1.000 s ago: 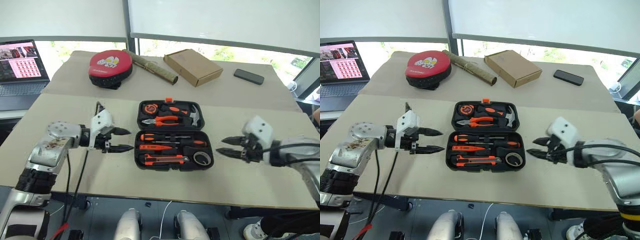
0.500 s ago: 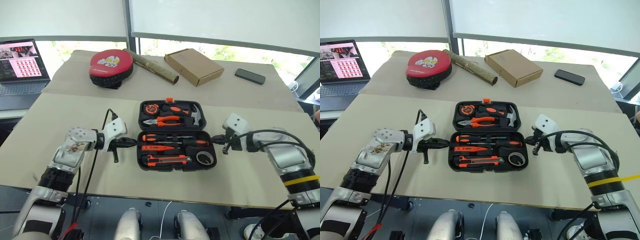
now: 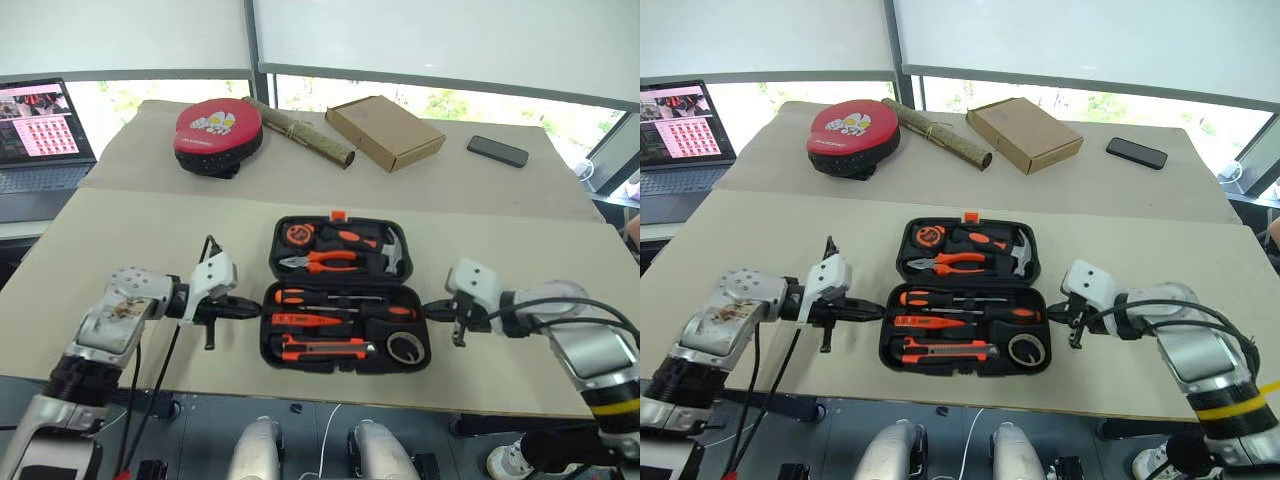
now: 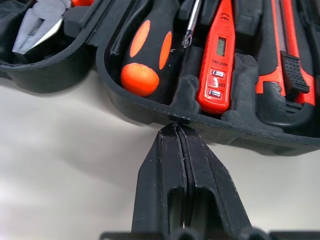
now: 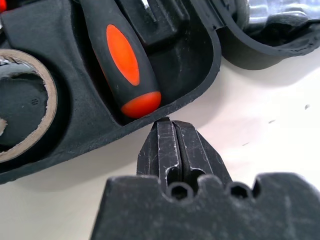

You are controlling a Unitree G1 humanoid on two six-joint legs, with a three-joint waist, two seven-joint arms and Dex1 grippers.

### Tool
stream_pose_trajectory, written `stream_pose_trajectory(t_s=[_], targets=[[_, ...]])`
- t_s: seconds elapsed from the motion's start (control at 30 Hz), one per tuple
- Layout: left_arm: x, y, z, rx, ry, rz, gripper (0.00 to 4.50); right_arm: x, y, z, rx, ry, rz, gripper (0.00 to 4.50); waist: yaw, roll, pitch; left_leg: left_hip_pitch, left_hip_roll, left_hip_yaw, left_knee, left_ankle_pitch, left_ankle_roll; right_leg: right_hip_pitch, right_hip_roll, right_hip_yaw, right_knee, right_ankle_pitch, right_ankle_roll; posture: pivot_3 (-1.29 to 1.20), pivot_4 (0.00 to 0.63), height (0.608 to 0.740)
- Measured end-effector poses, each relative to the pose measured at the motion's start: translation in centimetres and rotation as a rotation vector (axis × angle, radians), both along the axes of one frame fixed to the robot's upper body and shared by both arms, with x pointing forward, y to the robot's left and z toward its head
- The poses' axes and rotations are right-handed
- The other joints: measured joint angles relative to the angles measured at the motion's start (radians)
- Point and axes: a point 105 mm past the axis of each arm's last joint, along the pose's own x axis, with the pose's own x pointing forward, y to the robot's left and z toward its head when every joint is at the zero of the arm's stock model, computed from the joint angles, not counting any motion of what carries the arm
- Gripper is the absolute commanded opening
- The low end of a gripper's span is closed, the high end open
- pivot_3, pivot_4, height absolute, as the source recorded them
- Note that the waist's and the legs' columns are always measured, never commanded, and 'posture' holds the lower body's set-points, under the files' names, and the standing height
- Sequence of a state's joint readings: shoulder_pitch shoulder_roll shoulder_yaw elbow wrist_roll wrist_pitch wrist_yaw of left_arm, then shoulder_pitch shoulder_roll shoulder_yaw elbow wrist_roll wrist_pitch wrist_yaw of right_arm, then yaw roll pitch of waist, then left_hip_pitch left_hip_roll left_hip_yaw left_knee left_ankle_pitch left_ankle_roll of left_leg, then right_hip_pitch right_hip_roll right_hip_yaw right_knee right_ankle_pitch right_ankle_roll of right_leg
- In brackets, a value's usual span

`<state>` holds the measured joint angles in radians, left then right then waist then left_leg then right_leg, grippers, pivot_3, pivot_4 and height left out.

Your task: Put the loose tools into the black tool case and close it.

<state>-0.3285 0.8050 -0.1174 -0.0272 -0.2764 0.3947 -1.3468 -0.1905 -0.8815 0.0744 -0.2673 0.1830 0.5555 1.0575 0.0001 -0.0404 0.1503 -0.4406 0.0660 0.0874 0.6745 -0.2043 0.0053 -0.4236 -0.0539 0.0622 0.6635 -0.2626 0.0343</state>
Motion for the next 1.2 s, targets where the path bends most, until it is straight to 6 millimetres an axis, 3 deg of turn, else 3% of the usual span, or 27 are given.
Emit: stream_pose_trajectory(t_s=[0.17,0.3,0.33,0.4,0.5,0.57,0.6,0.7,0.73,0.9,1.0,1.1,1.2], targets=[[-0.9,0.6,-0.2,0.017,-0.001,0.007,0.06,-1.9,0.6,-0.3,0.024,0.032,-0.012,0.0,0.0,0.0,0.0,0.001,0.0,0.0,0.0,0.0,0.0,0.0,0.0,0.0,0.0,0.0,0.0,0.0,0.15,0.74],[-0.8,0.7,-0.3,0.028,-0.019,0.027,0.06,-2.2,0.7,-0.4,0.031,0.013,-0.042,0.0,0.0,0.0,0.0,0.001,0.0,0.0,0.0,0.0,0.0,0.0,0.0,0.0,0.0,0.0,0.0,0.0,0.15,0.74],[-0.7,0.7,-0.3,0.032,-0.022,0.03,0.31,-2.2,0.8,-0.4,0.031,0.007,-0.045,0.0,0.0,0.0,0.0,0.001,0.0,0.0,0.001,0.0,0.0,0.0,0.0,0.0,0.0,0.0,0.0,0.0,0.15,0.74],[-0.5,0.8,-0.3,0.037,-0.024,0.05,0.72,-2.3,0.5,0.1,0.038,-0.002,-0.061,0.58,0.0,0.0,0.0,0.0,0.0,0.0,0.001,0.0,0.0,0.0,0.0,0.0,0.0,0.0,0.0,0.0,0.15,0.74],[0.1,1.1,0.1,0.045,-0.009,0.102,1.81,-2.1,-0.7,1.6,0.041,-0.031,-0.099,1.47,0.0,0.0,0.0,0.0,0.0,0.0,0.001,0.0,0.0,0.0,0.0,0.0,0.0,0.0,0.0,0.0,0.15,0.74],[1.5,2.1,1.4,0.007,0.043,0.224,2.66,-1.5,-2.2,2.9,0.078,-0.029,-0.179,2.31,0.0,-0.001,0.0,0.001,0.0,-0.001,0.002,0.0,0.0,0.001,0.0,0.0,0.001,0.0,0.0,0.0,0.15,0.74],[2.1,2.6,2.0,-0.006,0.051,0.272,2.9,-1.2,-2.7,3.3,0.095,-0.029,-0.205,2.51,0.0,-0.001,0.0,0.001,0.0,-0.001,0.002,0.0,0.0,0.001,0.0,0.0,0.0,0.0,0.0,0.0,0.15,0.74],[3.7,3.2,3.8,-0.094,0.179,0.421,3.84,0.5,-3.0,4.5,0.234,0.012,-0.299,3.46,-0.003,-0.001,0.0,0.001,0.0,-0.001,0.002,0.0,0.0,0.002,0.001,0.0,0.001,0.0,0.0,0.0,0.15,0.74],[4.4,2.7,4.2,-0.136,0.243,0.468,3.86,1.1,-2.7,4.8,0.29,0.047,-0.323,3.79,-0.004,-0.001,0.0,0.002,-0.001,-0.002,0.002,0.0,0.0,0.002,0.0,0.0,0.001,0.0,0.0,0.0,0.15,0.74],[5.8,1.1,3.3,-0.213,0.461,0.592,3.86,2.8,-1.1,4.8,0.411,0.17,-0.372,3.79,-0.007,-0.001,0.0,0.0,-0.001,-0.003,0.001,0.0,0.0,0.0,0.001,-0.001,0.001,0.0,0.0,0.0,0.15,0.74],[7.1,-0.2,2.9,-0.215,0.484,0.633,3.86,4.5,0.2,4.5,0.465,0.229,-0.411,3.79,-0.01,-0.001,0.0,0.0,-0.001,-0.003,0.002,0.0,0.0,0.001,0.0,-0.001,0.001,0.0,0.0,0.0,0.15,0.74],[8.1,-0.9,2.0,-0.202,0.476,0.669,3.12,5.8,0.9,3.5,0.47,0.276,-0.46,3.07,-0.012,-0.001,0.0,0.0,-0.001,-0.003,0.001,0.0,0.0,0.001,0.0,-0.001,0.001,0.0,0.0,0.0,0.15,0.74],[8.4,-0.9,1.7,-0.202,0.472,0.684,1.97,6.1,1.2,2.3,0.456,0.319,-0.488,2.09,-0.009,-0.001,0.0,0.0,-0.002,-0.003,0.0,0.0,0.0,0.0,0.0,-0.001,0.001,0.0,0.0,0.0,0.15,0.74]])
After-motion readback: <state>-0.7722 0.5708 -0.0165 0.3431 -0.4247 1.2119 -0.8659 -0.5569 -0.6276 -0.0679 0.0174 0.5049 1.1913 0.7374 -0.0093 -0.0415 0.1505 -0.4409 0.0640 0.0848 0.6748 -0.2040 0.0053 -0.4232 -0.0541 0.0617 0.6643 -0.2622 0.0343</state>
